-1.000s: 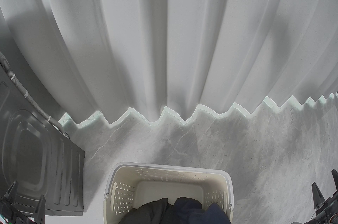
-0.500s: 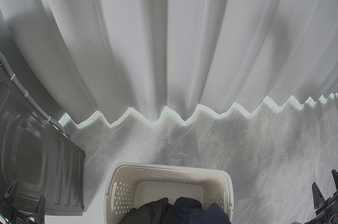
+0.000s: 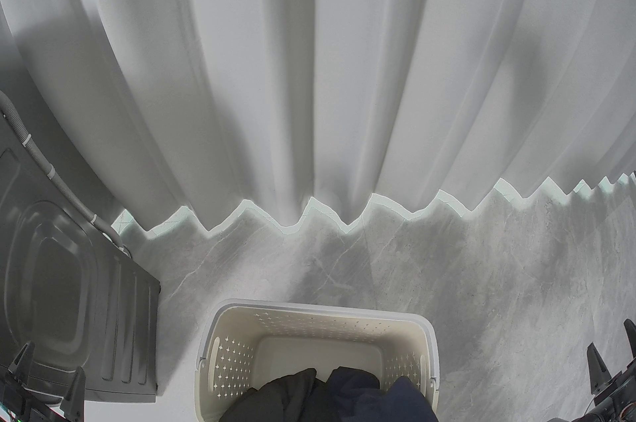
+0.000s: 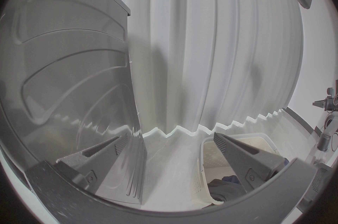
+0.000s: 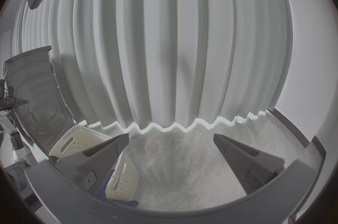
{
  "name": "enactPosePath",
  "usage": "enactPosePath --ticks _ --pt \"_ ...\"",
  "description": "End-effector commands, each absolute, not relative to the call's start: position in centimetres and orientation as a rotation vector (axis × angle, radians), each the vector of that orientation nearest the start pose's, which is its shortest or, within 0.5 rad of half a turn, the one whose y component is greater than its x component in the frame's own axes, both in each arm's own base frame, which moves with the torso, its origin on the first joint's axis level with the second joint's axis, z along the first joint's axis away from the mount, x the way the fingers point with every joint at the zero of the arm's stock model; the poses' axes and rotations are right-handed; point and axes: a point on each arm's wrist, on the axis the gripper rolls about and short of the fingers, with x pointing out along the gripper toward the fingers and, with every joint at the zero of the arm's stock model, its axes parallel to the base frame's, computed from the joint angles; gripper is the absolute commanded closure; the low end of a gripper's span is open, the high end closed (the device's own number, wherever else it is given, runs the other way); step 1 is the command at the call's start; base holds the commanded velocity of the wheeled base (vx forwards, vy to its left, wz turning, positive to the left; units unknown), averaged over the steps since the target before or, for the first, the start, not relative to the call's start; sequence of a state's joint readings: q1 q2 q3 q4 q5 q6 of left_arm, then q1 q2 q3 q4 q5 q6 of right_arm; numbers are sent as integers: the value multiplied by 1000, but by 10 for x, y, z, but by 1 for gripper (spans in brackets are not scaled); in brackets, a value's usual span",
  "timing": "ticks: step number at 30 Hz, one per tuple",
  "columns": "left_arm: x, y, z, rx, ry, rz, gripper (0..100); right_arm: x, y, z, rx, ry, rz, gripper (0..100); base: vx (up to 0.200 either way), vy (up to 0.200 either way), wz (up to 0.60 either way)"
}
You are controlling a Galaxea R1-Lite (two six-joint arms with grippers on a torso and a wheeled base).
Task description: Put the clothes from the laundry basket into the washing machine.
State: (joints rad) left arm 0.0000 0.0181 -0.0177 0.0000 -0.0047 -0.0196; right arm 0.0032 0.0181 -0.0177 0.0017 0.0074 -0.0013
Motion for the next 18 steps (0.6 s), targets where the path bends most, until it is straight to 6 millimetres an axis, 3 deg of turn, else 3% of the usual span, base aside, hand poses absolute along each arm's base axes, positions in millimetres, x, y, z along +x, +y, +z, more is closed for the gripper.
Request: enactPosePath --ticks 1,18 --pt "-23 0 76 -20 -1 -5 0 -23 0 76 -2 0 11 0 -200 0 0" --pt "-23 0 76 -20 -1 -5 0 -23 0 76 -2 0 11 0 -200 0 0"
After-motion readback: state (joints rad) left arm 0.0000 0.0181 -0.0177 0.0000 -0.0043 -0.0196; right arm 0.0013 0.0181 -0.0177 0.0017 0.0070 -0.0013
